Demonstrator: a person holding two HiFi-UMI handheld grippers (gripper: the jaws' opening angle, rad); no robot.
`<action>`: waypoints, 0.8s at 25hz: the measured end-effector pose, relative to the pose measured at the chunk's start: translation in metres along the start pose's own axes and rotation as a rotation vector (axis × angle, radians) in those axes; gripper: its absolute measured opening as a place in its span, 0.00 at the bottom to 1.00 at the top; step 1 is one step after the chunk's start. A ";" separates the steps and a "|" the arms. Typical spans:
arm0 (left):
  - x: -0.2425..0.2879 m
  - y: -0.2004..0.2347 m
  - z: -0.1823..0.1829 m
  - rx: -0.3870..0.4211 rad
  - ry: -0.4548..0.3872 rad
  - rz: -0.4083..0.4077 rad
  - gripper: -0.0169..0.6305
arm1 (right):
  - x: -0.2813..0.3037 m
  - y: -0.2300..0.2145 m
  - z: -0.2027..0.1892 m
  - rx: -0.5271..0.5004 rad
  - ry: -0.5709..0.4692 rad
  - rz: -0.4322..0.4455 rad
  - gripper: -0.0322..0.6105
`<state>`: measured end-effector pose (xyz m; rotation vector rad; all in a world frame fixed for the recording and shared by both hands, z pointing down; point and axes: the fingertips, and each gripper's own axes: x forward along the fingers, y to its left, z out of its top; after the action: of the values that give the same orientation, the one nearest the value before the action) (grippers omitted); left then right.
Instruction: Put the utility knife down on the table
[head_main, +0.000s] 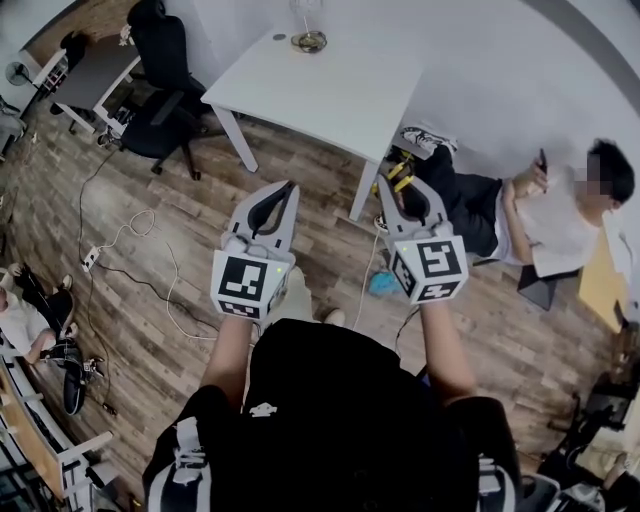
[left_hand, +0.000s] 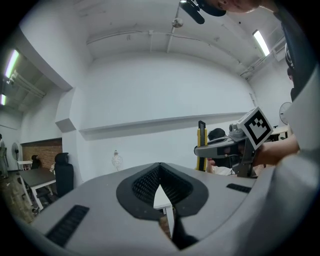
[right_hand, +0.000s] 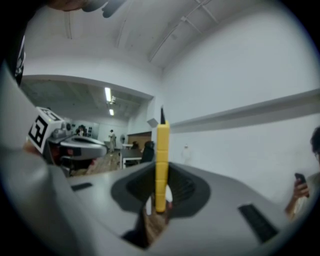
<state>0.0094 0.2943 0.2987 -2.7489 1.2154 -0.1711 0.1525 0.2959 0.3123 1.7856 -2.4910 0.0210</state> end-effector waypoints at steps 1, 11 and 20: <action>0.002 -0.001 0.001 0.000 -0.002 -0.002 0.05 | -0.001 -0.001 0.001 0.002 -0.004 0.000 0.18; 0.022 0.001 -0.003 -0.005 -0.002 -0.021 0.05 | 0.012 -0.014 -0.003 0.011 -0.002 -0.006 0.18; 0.054 0.034 -0.017 -0.031 0.010 -0.031 0.05 | 0.061 -0.022 -0.010 0.015 0.023 -0.003 0.18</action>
<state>0.0185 0.2300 0.3126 -2.7978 1.1882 -0.1704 0.1547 0.2314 0.3255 1.7851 -2.4788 0.0600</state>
